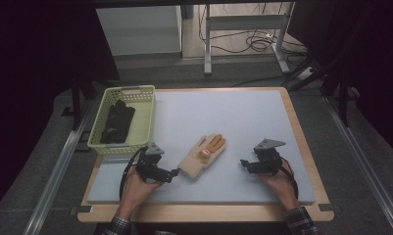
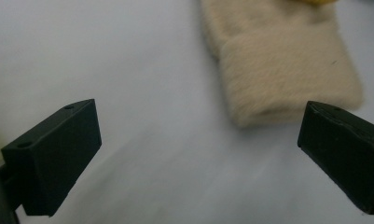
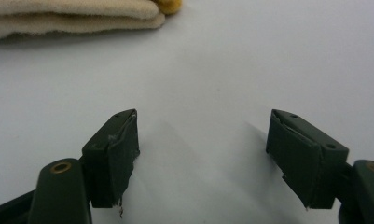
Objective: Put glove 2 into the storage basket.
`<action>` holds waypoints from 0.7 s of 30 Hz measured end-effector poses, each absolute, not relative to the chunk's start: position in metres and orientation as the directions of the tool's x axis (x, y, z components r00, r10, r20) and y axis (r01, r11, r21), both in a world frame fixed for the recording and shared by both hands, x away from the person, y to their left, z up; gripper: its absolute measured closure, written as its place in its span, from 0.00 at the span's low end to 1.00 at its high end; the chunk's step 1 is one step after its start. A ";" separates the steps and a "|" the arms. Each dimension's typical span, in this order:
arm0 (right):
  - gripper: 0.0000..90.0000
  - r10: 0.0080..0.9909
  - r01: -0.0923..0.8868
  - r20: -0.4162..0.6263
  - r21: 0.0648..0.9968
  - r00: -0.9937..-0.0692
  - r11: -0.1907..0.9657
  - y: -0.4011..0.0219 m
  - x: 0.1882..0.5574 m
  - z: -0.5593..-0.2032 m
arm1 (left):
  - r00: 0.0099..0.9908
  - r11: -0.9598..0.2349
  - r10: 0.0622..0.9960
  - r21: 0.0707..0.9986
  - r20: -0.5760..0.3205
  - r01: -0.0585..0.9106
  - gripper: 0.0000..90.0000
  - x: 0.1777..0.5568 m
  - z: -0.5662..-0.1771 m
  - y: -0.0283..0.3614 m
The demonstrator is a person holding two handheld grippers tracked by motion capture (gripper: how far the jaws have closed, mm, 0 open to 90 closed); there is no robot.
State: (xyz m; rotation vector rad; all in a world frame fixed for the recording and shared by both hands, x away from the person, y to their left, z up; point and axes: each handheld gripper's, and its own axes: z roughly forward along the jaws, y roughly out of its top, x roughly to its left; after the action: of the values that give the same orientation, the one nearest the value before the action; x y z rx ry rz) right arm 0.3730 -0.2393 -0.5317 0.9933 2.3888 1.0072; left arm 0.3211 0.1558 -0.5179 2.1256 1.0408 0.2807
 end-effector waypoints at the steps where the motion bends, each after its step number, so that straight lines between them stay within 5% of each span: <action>1: 0.28 0.725 0.466 -0.056 0.732 -0.686 0.497 -0.239 0.373 -0.532 | 0.653 -0.408 0.749 0.697 -0.114 0.590 0.00 0.323 -0.515 0.151; 21: 0.28 0.725 0.465 -0.055 0.733 -0.686 0.496 -0.240 0.373 -0.532 | 0.700 -0.523 0.708 0.600 -0.088 0.605 0.00 0.372 -0.523 0.051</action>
State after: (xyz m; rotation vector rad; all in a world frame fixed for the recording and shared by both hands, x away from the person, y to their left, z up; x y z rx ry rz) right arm 0.3727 -0.2395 -0.5320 0.9933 2.3873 1.0104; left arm 0.3723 0.0509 -0.5233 2.2955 0.9986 0.2211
